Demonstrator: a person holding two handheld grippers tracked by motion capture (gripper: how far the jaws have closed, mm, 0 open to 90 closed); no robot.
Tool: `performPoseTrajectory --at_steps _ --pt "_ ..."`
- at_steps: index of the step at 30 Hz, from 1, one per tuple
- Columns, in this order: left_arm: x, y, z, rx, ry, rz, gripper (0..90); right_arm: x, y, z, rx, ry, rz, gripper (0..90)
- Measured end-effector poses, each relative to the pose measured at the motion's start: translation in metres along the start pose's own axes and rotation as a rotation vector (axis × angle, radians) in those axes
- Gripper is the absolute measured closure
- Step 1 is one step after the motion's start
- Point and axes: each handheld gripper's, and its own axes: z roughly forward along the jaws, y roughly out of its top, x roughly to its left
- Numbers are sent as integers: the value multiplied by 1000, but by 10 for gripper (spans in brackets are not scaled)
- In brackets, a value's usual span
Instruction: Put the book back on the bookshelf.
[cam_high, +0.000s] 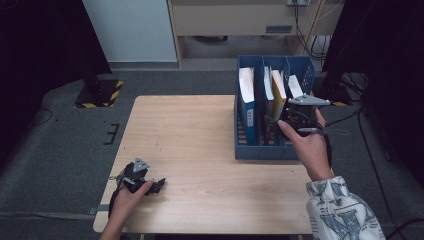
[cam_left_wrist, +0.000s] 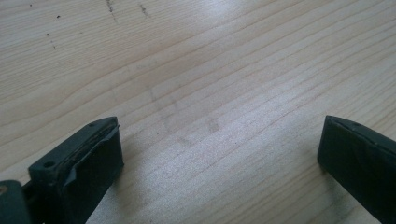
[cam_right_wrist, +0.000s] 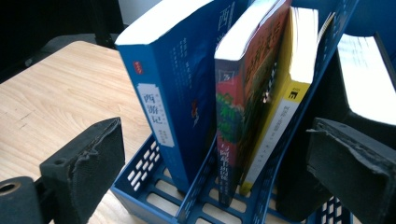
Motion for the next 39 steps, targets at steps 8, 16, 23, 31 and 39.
performPoseTrajectory --at_steps 8,16,23,31,39 --pt "0 0 0 -1 0 -1 0 8 -10 -4 6 17 -4 48" --pt "0 0 0 0 0 0 0 15 -21 -2 25 26 -14 48" --pt "0 0 0 0 -1 0 0 19 -30 1 41 35 -22 51" --pt "0 0 0 0 -1 1 0 24 -40 4 56 47 -24 53" --pt "0 0 0 0 -1 1 0 30 -46 7 67 61 -25 54"
